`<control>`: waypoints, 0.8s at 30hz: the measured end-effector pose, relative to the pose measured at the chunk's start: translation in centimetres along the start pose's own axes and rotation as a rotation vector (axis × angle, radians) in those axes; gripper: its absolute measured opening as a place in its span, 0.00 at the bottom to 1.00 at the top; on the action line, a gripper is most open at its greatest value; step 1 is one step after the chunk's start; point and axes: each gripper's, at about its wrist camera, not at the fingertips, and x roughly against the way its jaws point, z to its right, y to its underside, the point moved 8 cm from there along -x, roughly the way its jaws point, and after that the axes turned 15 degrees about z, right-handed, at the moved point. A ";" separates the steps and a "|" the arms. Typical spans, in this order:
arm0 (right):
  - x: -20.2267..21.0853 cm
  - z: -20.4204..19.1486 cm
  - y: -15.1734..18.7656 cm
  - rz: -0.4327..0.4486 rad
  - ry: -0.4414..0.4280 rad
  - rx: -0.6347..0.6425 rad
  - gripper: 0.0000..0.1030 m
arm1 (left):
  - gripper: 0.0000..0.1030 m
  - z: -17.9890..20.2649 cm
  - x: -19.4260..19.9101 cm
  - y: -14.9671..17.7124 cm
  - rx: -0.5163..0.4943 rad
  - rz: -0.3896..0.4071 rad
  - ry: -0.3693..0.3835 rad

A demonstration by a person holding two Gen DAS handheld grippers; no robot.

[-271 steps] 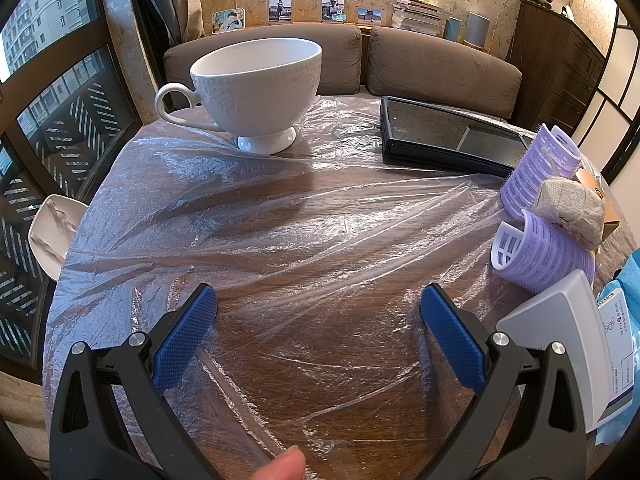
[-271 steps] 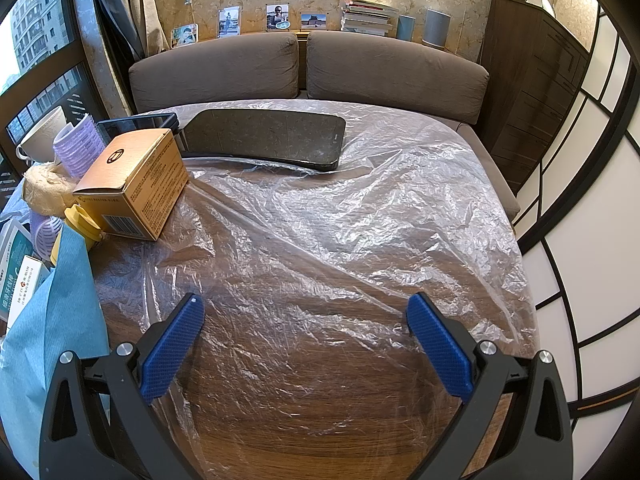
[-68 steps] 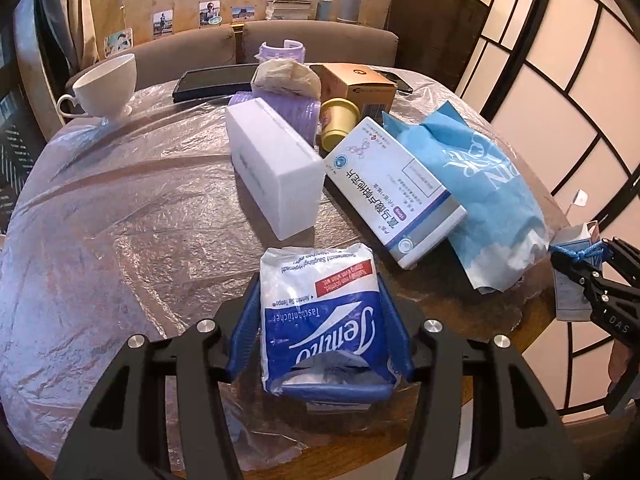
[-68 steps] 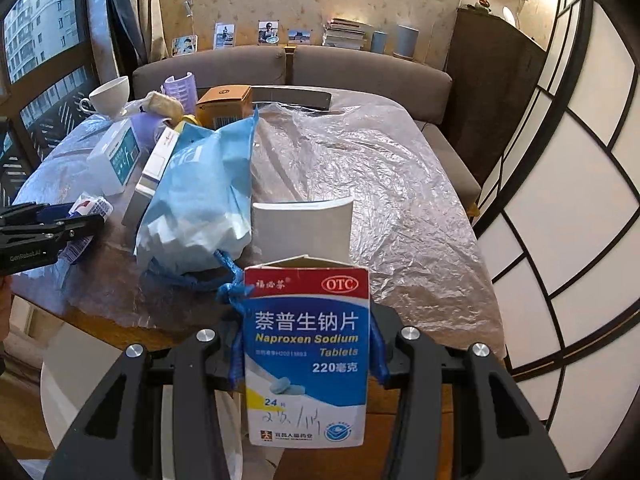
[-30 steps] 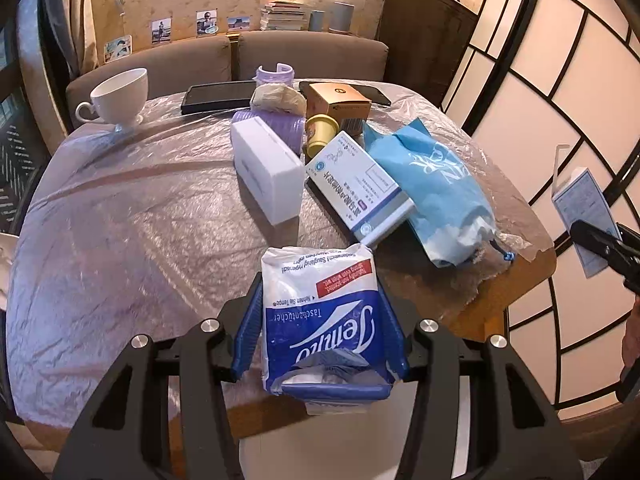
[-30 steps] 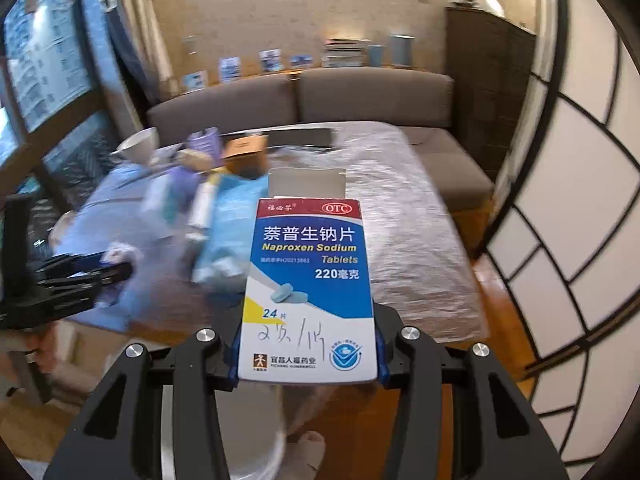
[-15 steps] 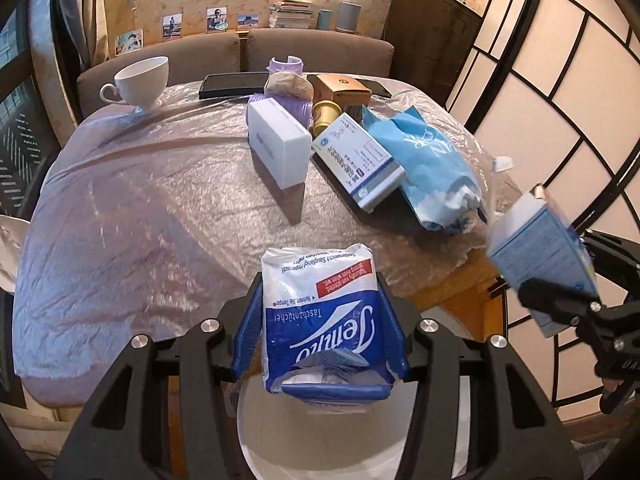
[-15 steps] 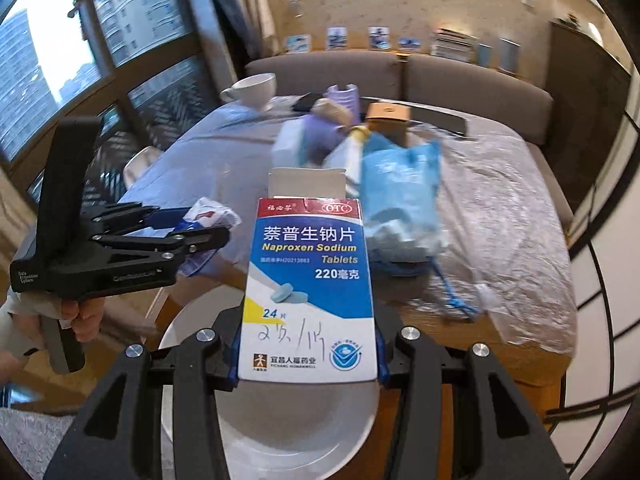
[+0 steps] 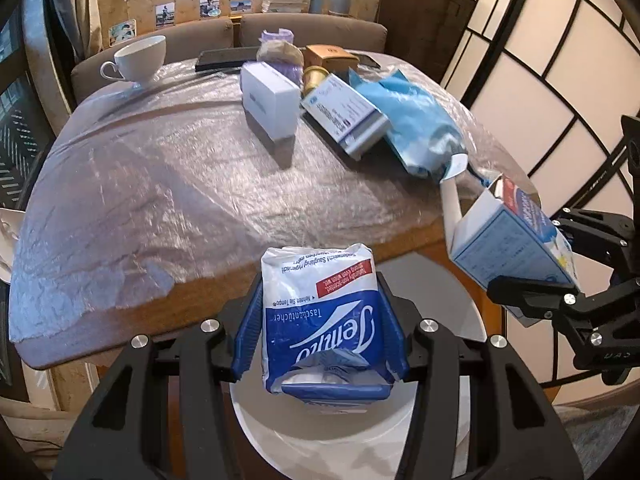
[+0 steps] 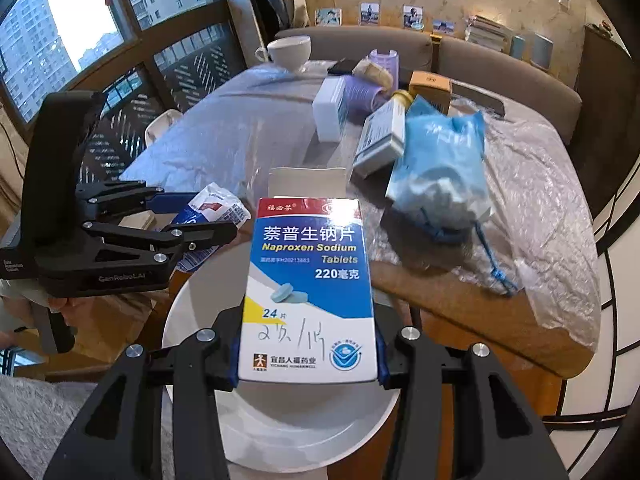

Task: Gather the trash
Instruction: 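Carry the Tempo pack and Naproxen box off the table over the white bin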

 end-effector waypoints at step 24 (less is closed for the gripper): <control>-3.5 1.0 5.9 -0.166 0.022 0.007 0.44 | 0.51 1.4 -2.2 4.7 -0.045 -0.115 0.014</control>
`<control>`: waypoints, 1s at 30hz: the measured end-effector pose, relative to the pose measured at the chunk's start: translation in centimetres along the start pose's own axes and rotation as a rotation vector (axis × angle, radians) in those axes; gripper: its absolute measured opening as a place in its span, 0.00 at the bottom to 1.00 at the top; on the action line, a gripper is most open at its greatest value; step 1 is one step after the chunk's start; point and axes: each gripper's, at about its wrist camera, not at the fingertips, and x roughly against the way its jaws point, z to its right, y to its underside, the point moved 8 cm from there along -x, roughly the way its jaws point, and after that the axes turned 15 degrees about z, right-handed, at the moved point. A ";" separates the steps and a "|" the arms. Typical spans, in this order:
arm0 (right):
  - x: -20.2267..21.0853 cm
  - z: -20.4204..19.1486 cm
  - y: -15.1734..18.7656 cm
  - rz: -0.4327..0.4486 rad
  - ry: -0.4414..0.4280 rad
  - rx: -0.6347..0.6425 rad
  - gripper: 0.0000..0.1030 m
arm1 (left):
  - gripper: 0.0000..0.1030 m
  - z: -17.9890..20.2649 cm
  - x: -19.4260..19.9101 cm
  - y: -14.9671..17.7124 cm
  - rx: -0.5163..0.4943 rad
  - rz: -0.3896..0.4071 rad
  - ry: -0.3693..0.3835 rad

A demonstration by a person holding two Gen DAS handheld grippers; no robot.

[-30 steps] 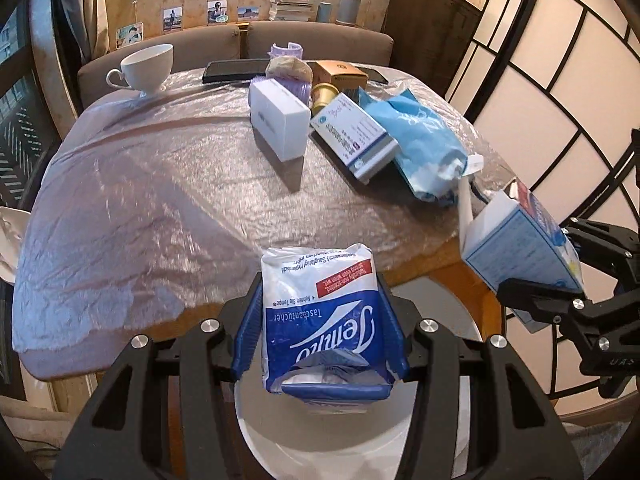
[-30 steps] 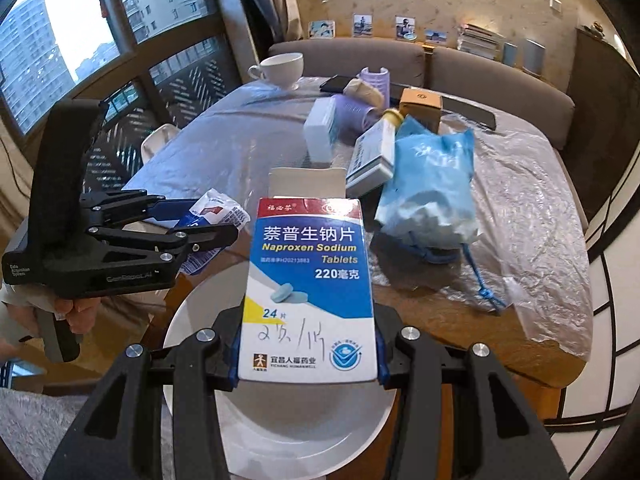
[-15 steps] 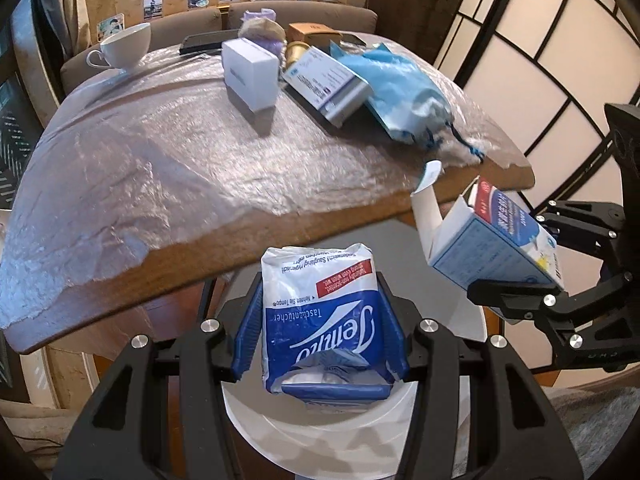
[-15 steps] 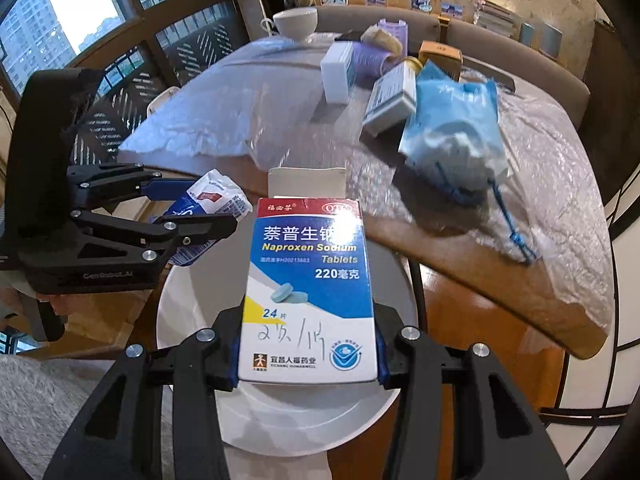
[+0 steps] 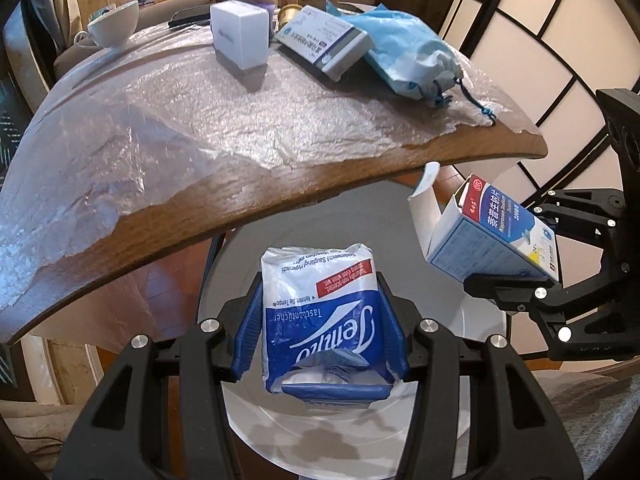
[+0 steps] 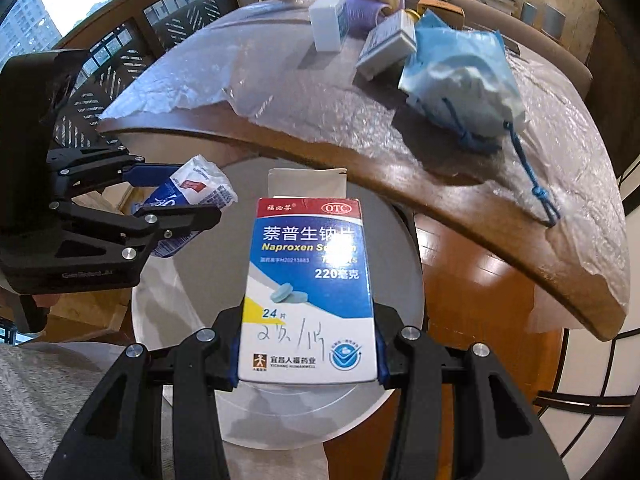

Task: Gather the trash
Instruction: 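Carry the Tempo pack and Naproxen box off the table over the white bin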

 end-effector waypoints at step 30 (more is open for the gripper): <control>-5.1 -0.1 2.0 -0.123 0.032 -0.038 0.44 | 0.51 -0.5 -5.7 3.1 -0.023 -0.105 -0.029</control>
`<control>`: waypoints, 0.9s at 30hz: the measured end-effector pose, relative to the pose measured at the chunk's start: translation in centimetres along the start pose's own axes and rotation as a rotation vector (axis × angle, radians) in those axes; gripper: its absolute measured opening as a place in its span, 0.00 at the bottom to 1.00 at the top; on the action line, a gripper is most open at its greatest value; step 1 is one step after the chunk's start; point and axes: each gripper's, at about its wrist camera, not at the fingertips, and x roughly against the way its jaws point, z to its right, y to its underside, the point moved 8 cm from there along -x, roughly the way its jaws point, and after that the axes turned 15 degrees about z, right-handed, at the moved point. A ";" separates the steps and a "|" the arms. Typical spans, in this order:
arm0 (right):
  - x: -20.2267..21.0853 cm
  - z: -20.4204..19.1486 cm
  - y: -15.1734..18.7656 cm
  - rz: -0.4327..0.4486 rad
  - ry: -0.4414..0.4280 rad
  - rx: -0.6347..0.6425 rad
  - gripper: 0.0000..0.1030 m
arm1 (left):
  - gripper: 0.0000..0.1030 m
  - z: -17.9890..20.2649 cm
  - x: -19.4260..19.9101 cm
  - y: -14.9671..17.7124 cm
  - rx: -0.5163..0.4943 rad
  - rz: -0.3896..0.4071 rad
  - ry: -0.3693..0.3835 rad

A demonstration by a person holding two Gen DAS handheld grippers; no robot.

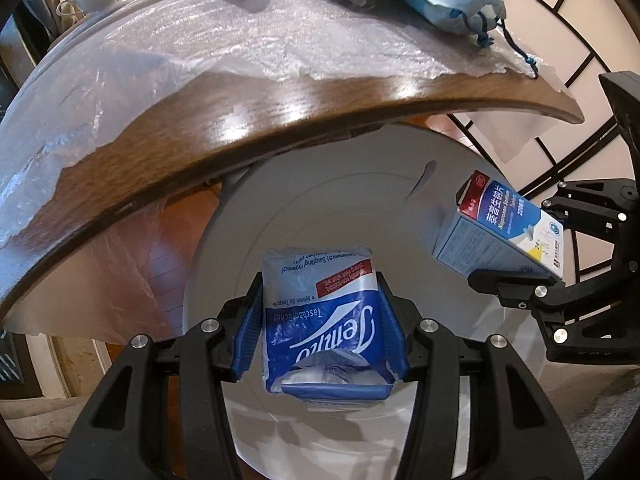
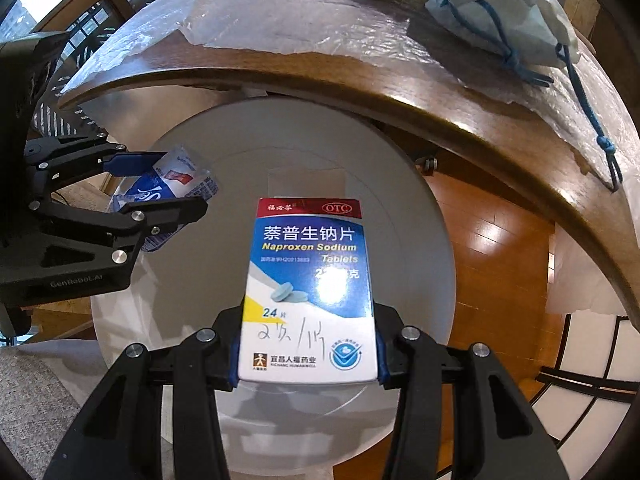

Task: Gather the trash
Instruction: 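Carry the Tempo pack and Naproxen box off the table over the white bin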

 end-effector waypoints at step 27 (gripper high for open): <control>-1.0 0.6 1.0 -0.008 0.018 -0.047 0.44 | 0.51 1.1 -3.3 1.4 -0.022 -0.046 -0.025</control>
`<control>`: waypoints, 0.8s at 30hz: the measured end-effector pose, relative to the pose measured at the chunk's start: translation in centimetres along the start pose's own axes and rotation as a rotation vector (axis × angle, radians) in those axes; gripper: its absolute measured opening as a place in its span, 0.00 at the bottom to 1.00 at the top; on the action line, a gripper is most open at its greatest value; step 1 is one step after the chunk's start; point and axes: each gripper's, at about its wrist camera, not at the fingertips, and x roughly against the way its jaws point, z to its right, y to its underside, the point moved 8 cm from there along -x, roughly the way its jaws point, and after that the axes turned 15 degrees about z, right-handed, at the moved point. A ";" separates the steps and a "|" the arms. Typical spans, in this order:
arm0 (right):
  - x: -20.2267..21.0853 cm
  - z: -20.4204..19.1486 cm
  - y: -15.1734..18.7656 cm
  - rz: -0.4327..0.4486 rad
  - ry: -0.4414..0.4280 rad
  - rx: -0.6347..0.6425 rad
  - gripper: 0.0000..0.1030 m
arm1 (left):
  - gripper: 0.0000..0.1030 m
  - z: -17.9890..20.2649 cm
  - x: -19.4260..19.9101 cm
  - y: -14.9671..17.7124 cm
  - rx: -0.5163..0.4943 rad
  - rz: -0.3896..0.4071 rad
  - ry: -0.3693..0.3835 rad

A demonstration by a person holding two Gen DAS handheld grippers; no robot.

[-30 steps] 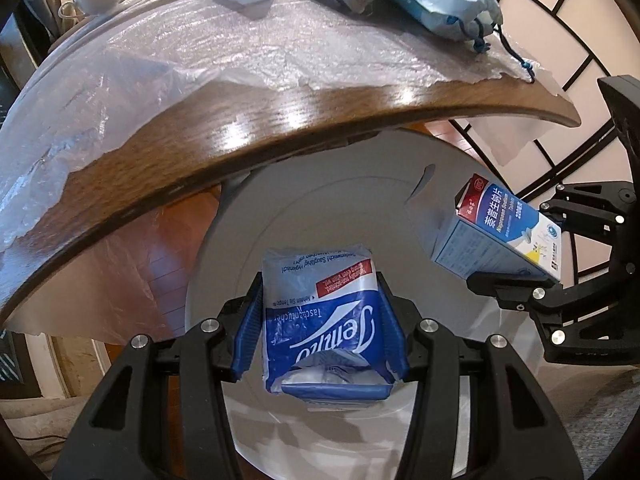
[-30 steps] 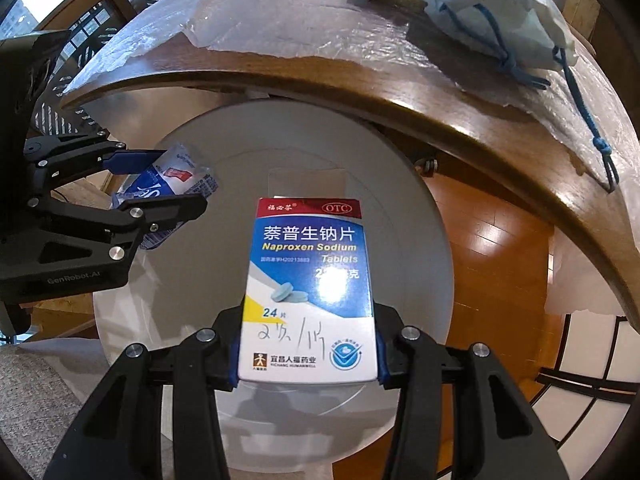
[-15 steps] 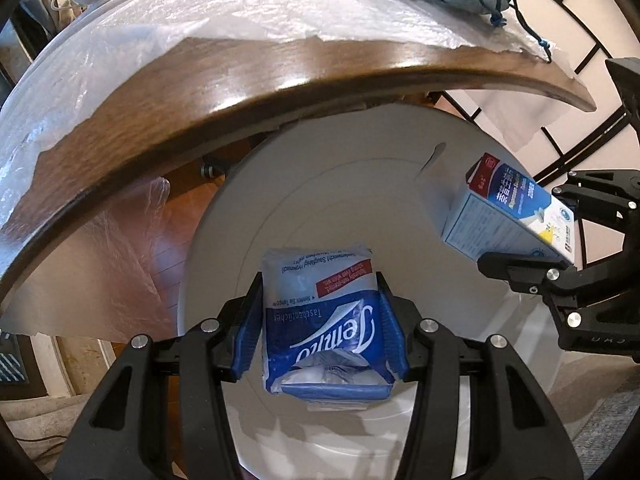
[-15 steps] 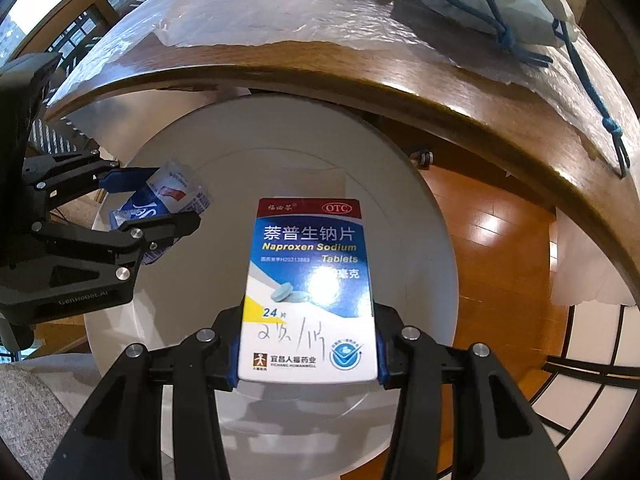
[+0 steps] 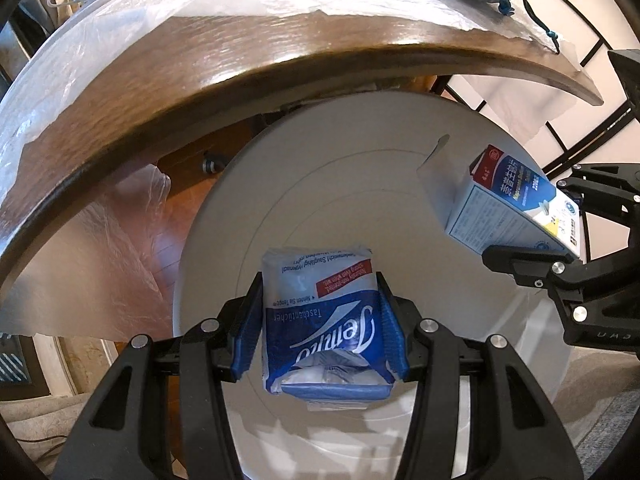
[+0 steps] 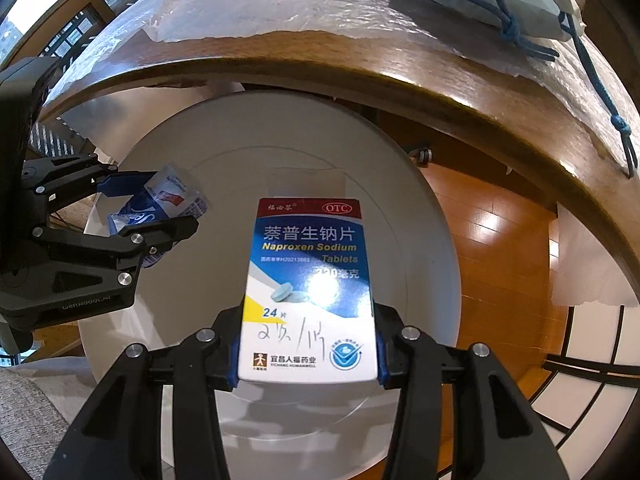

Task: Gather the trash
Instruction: 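Carry the Tempo pack and Naproxen box off the table over the white bin, then open both tools to drop the Tempo pack and Naproxen box into the bin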

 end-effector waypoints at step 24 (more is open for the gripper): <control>1.2 0.8 0.3 0.022 0.018 -0.017 0.59 | 0.66 -0.7 0.4 -0.6 -0.014 0.018 -0.013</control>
